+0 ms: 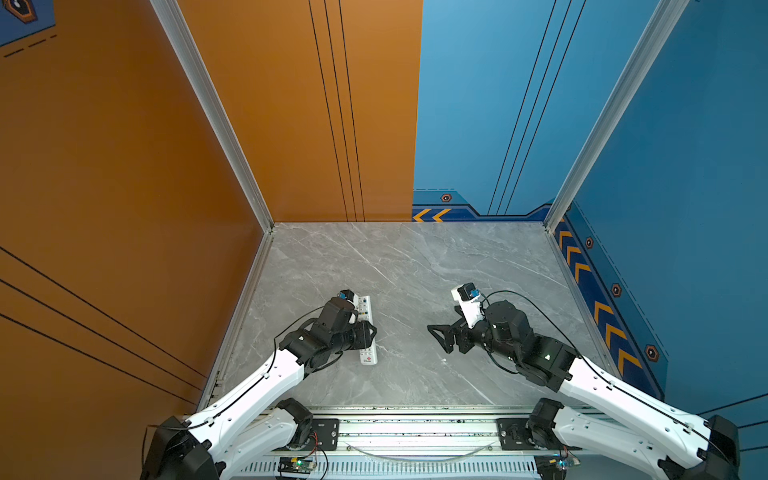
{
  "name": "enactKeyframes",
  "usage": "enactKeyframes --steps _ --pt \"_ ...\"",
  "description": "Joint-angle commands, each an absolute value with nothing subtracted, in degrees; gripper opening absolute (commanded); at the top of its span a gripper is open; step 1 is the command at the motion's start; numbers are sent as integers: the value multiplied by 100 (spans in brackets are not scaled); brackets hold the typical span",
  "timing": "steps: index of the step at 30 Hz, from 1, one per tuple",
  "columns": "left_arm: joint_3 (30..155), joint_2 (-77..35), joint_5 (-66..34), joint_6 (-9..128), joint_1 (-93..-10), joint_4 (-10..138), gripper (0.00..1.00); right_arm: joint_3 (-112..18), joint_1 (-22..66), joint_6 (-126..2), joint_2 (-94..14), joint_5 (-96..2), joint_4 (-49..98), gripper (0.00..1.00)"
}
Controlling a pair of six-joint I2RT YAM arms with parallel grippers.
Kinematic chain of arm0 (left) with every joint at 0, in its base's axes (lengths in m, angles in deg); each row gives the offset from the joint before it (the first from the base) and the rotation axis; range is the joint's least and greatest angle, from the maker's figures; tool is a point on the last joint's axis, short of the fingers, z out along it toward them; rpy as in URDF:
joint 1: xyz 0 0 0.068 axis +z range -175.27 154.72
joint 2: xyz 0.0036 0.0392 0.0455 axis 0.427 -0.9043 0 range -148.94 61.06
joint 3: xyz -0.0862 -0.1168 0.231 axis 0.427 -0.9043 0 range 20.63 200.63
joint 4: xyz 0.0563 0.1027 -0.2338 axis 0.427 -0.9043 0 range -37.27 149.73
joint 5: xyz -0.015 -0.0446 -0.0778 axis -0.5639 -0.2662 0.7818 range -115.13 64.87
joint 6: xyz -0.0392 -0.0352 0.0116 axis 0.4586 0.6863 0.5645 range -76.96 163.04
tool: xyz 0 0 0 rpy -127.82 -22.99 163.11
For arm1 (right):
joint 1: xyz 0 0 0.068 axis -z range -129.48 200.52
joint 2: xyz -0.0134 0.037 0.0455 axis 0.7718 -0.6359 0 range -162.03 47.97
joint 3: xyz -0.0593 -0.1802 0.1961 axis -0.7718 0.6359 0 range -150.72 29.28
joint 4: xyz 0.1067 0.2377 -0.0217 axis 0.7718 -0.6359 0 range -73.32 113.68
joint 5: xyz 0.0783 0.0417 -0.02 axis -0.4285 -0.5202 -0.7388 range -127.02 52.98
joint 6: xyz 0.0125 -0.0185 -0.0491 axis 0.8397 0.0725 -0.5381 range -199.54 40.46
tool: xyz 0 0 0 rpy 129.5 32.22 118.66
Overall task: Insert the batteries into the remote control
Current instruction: 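Lower the remote onto the table with the left gripper while the right gripper withdraws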
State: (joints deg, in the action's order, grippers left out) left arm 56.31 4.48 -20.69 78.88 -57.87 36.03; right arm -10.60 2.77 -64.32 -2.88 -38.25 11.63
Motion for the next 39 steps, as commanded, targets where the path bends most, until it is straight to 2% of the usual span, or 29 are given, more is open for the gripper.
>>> enactKeyframes --steps 1,22,39 --pt "5784 238 -2392 7956 -5835 3368 0 -990 323 -6442 -274 -3693 998 100" --pt "5820 -829 -2842 7977 -6100 3248 2 -818 595 -6539 -383 -3925 1148 100" --pt "5658 -1113 -3302 8147 -6236 3154 8 -534 991 -6563 -62 -4272 1245 100"
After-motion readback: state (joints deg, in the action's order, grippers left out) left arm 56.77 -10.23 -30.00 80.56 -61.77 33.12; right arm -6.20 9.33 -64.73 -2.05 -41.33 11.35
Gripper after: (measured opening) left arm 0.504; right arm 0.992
